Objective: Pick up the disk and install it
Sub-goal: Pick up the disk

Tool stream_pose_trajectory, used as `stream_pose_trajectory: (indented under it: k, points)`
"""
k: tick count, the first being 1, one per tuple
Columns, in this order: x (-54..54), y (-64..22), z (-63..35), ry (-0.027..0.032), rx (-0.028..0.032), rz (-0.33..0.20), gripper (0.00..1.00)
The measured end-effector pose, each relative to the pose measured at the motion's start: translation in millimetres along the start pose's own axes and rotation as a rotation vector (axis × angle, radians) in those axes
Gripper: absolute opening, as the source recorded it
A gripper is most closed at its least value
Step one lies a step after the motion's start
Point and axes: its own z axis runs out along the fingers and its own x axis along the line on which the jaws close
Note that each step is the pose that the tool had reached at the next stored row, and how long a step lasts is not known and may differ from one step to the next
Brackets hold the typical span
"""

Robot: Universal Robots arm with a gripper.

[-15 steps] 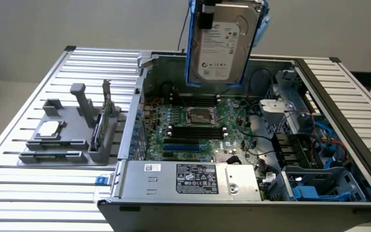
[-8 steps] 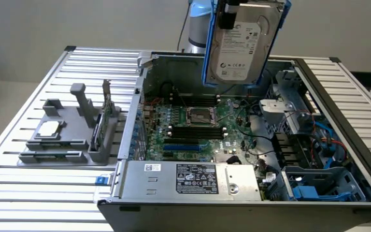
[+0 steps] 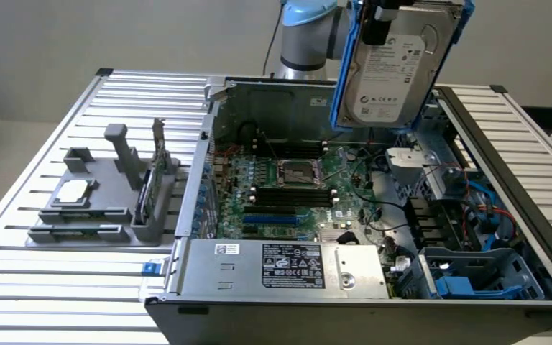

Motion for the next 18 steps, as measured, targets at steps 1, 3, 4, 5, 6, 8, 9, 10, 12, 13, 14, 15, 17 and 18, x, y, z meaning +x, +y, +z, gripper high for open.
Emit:
stream_pose_trajectory:
  k: [1,3,4,5,6,8,9,10,12,13,14,15,17,18]
  points:
    - [1.9,-4.5,-0.7,-0.0001,-0.0004,0.0,0.33]
    - [6.2,-13.3,-1.8,-0.0002,-0.0015,0.0,0.33]
    - [8.6,-17.0,-2.0,-0.0001,-0.0024,0.0,0.33]
    - [11.2,-20.3,-2.2,-0.0002,-0.0033,0.0,0.33]
    - [14.5,-22.9,-2.1,-0.0002,-0.004,0.0,0.33]
    - [20.6,-27.1,-1.9,-0.0004,-0.0049,0.0,0.33]
    - [23.7,-29.2,-1.9,-0.0002,-0.0054,0.0,0.33]
    - [26.8,-31.2,-1.8,-0.0004,-0.0058,0.0,0.33]
    - [33.1,-35.5,-1.6,-0.0004,-0.0068,0.0,0.33]
    - [36.4,-37.6,-1.5,-0.0005,-0.0074,0.0,0.33]
    - [39.4,-39.6,-1.5,-0.0005,-0.0079,0.0,0.33]
    - [42.8,-41.8,-1.3,-0.0005,-0.0084,0.0,0.33]
    - [49.0,-45.9,-1.2,-0.0005,-0.0094,0.0,0.33]
    - [52.1,-48.0,-1.0,-0.0007,-0.0098,0.0,0.33]
